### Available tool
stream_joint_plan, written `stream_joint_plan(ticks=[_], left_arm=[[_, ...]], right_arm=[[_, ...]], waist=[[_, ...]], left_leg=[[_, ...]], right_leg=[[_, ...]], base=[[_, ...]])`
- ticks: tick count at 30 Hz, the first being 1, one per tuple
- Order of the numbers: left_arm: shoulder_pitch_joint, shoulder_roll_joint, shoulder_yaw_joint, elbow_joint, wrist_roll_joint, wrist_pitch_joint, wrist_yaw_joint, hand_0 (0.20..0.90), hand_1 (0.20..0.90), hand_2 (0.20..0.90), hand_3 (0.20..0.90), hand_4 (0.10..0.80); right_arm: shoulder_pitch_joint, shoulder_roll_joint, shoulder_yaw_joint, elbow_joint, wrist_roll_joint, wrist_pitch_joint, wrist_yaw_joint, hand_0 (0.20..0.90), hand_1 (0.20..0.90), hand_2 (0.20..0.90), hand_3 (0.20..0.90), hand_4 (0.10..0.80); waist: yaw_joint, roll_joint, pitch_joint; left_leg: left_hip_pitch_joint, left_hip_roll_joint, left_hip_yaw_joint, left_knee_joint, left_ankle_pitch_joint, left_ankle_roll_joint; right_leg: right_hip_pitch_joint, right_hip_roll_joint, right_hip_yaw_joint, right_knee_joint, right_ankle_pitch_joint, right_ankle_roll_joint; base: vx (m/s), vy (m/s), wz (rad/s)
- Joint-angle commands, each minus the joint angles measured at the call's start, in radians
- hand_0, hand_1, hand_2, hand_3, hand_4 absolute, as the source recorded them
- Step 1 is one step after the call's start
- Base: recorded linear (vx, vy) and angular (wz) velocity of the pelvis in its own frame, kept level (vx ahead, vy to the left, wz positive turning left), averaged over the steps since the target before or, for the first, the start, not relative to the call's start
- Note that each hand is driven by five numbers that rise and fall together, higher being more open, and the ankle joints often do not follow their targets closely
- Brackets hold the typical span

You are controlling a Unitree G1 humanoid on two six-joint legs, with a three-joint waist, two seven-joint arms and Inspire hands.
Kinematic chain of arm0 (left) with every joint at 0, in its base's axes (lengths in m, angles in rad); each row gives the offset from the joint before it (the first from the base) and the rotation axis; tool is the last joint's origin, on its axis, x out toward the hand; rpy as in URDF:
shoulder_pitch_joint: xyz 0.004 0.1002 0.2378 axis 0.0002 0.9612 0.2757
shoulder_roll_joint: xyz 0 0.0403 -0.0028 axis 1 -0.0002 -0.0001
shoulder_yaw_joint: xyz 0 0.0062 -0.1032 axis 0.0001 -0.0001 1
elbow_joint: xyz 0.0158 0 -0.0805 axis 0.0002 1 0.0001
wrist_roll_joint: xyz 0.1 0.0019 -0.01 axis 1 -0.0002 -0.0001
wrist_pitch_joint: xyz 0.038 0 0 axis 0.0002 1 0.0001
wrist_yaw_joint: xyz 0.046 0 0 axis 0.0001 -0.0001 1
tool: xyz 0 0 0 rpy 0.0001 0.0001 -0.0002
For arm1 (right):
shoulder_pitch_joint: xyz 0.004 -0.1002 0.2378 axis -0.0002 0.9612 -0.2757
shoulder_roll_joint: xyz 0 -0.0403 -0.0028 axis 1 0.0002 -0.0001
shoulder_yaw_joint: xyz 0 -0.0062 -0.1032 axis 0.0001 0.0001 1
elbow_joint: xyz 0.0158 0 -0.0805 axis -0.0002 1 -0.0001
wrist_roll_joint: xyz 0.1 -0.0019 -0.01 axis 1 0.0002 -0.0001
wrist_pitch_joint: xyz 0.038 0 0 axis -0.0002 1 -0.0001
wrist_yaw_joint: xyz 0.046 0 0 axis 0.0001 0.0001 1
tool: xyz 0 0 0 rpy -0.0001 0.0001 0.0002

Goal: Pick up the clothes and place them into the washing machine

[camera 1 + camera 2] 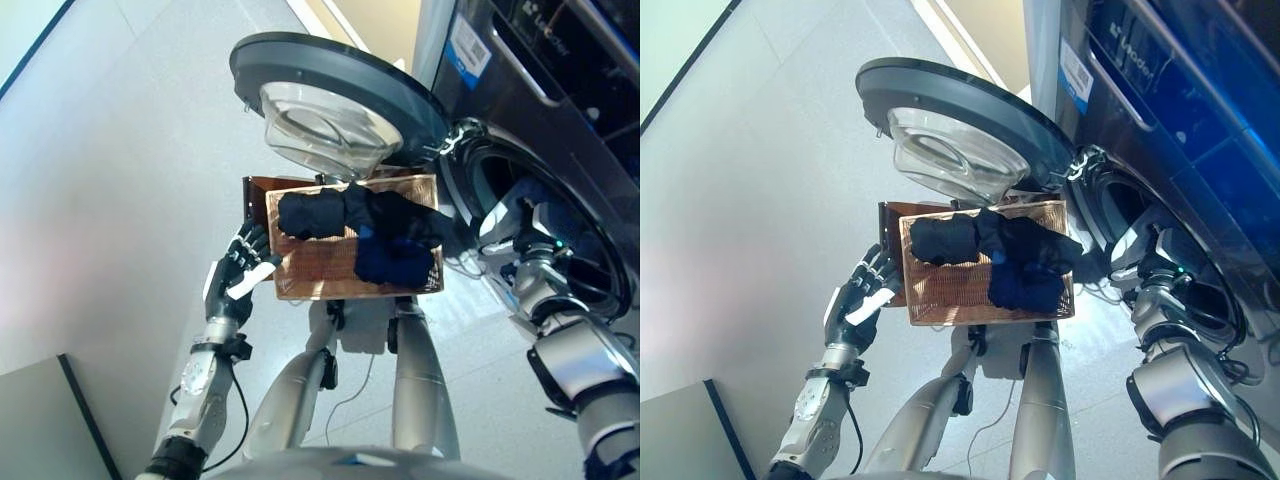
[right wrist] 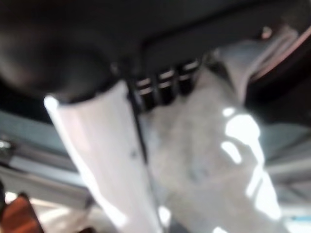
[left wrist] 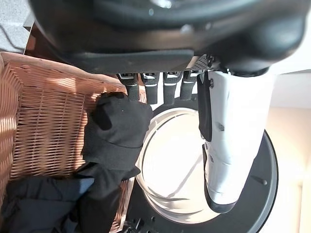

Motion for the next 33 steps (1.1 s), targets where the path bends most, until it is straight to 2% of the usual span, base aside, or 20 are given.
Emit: stream_joint_plan(ticks=[1,2,3,4,5,6,10,19,20,21,22,27,33], left_arm=[[-0.018,0.043,0.077,-0.039,0.030,-0.059,-0.002,0.900,0.900,0.900,0.900,0.800],[-0.017,0.045,0.081,-0.039,0.033,-0.060,-0.003,0.900,0.900,0.900,0.900,0.800],[-0.014,0.049,0.082,-0.040,0.034,-0.060,-0.007,0.900,0.900,0.900,0.900,0.800],[-0.012,0.052,0.088,-0.038,0.036,-0.057,-0.012,0.900,0.900,0.900,0.900,0.800],[-0.006,0.053,0.089,-0.040,0.037,-0.057,-0.018,0.900,0.900,0.900,0.900,0.800],[0.002,0.056,0.094,-0.043,0.032,-0.056,-0.028,0.900,0.900,0.900,0.900,0.800],[0.000,0.059,0.100,-0.037,0.026,-0.058,-0.031,0.900,0.900,0.900,0.900,0.800],[-0.014,0.061,0.106,-0.032,0.033,-0.057,-0.008,0.900,0.900,0.900,0.900,0.800],[-0.016,0.061,0.111,-0.030,0.030,-0.056,-0.007,0.900,0.900,0.900,0.900,0.800],[-0.013,0.060,0.113,-0.029,0.028,-0.055,-0.007,0.900,0.900,0.900,0.900,0.800],[-0.011,0.063,0.116,-0.032,0.029,-0.055,-0.007,0.900,0.900,0.900,0.900,0.800],[0.002,0.068,0.130,-0.030,0.021,-0.051,-0.013,0.900,0.900,0.900,0.900,0.800],[0.009,0.079,0.151,-0.030,0.021,-0.042,-0.011,0.900,0.900,0.900,0.900,0.800]], right_arm=[[-0.015,0.017,0.137,-0.033,-0.131,-0.007,0.044,0.820,0.820,0.820,0.820,0.743],[-0.006,0.009,0.152,-0.053,-0.152,-0.010,0.051,0.697,0.697,0.697,0.697,0.655],[0.001,0.001,0.179,-0.063,-0.187,-0.006,0.065,0.639,0.639,0.639,0.639,0.614],[0.007,-0.011,0.202,-0.082,-0.215,-0.005,0.076,0.480,0.480,0.480,0.480,0.500],[0.016,-0.024,0.229,-0.100,-0.252,-0.004,0.089,0.219,0.219,0.219,0.219,0.314],[0.025,-0.042,0.258,-0.132,-0.285,-0.009,0.112,0.200,0.200,0.200,0.200,0.300],[0.047,-0.068,0.269,-0.150,-0.314,-0.001,0.123,0.200,0.200,0.200,0.200,0.300],[-0.011,-0.080,0.287,-0.210,-0.319,0.008,0.126,0.200,0.200,0.200,0.200,0.300],[-0.043,-0.093,0.292,-0.224,-0.315,0.009,0.121,0.200,0.200,0.200,0.200,0.300],[-0.053,-0.102,0.292,-0.229,-0.312,0.010,0.119,0.200,0.200,0.200,0.200,0.300],[-0.069,-0.112,0.292,-0.236,-0.309,0.011,0.118,0.200,0.200,0.200,0.200,0.300],[-0.081,-0.164,0.281,-0.303,-0.320,0.020,0.107,0.200,0.200,0.200,0.200,0.300],[-0.086,-0.288,0.281,-0.528,-0.398,0.038,0.131,0.200,0.200,0.200,0.200,0.300]], waist=[[0.022,-0.010,-0.001],[0.018,-0.011,0.001],[0.016,-0.014,0.002],[0.014,-0.015,0.004],[0.013,-0.016,0.006],[0.013,-0.017,0.008],[0.011,-0.020,0.013],[0.007,-0.022,0.017],[0.010,-0.021,0.017],[0.007,-0.024,0.015],[0.010,-0.021,0.016],[0.004,-0.023,0.014],[-0.007,-0.028,0.011]], left_leg=[[-0.014,-0.026,-0.024,-0.019,-0.050,-0.087],[-0.014,-0.027,-0.025,-0.019,-0.049,-0.087],[-0.015,-0.028,-0.025,-0.019,-0.050,-0.087],[-0.016,-0.027,-0.026,-0.019,-0.049,-0.086],[-0.017,-0.028,-0.027,-0.019,-0.050,-0.086],[-0.017,-0.029,-0.030,-0.019,-0.050,-0.085],[-0.018,-0.030,-0.032,-0.019,-0.048,-0.084],[-0.016,-0.032,-0.029,-0.019,-0.049,-0.084],[-0.032,-0.029,-0.024,-0.019,-0.031,-0.082],[-0.018,-0.031,-0.026,-0.019,-0.049,-0.084],[-0.032,-0.028,-0.023,-0.019,-0.031,-0.082],[-0.031,-0.027,-0.022,-0.019,-0.033,-0.081],[-0.029,-0.026,-0.019,-0.019,-0.037,-0.080]], right_leg=[[0.038,0.030,-0.033,-0.117,0.027,0.013],[0.039,0.029,-0.031,-0.118,0.027,0.013],[0.039,0.029,-0.030,-0.118,0.027,0.013],[0.039,0.028,-0.031,-0.119,0.026,0.013],[0.039,0.028,-0.030,-0.120,0.025,0.012],[0.040,0.027,-0.031,-0.119,0.023,0.012],[0.045,0.027,-0.030,-0.124,0.023,0.012],[0.043,0.028,-0.028,-0.122,0.023,0.013],[0.027,0.030,-0.032,-0.128,0.054,0.008],[0.041,0.029,-0.026,-0.123,0.027,0.013],[0.028,0.031,-0.030,-0.129,0.056,0.008],[0.030,0.031,-0.030,-0.132,0.056,0.009],[0.033,0.032,-0.028,-0.135,0.055,0.011]], base=[[0.000,0.000,0.00],[0.000,0.000,0.00],[0.000,0.000,0.00],[0.000,0.000,0.00],[0.000,0.000,0.00],[0.000,0.000,0.00],[0.000,0.000,0.00],[-0.010,0.002,0.00],[0.000,0.012,-0.04],[-0.084,0.026,-0.06],[0.000,0.000,0.00],[-0.015,0.005,-0.02],[0.004,0.003,-0.01]])
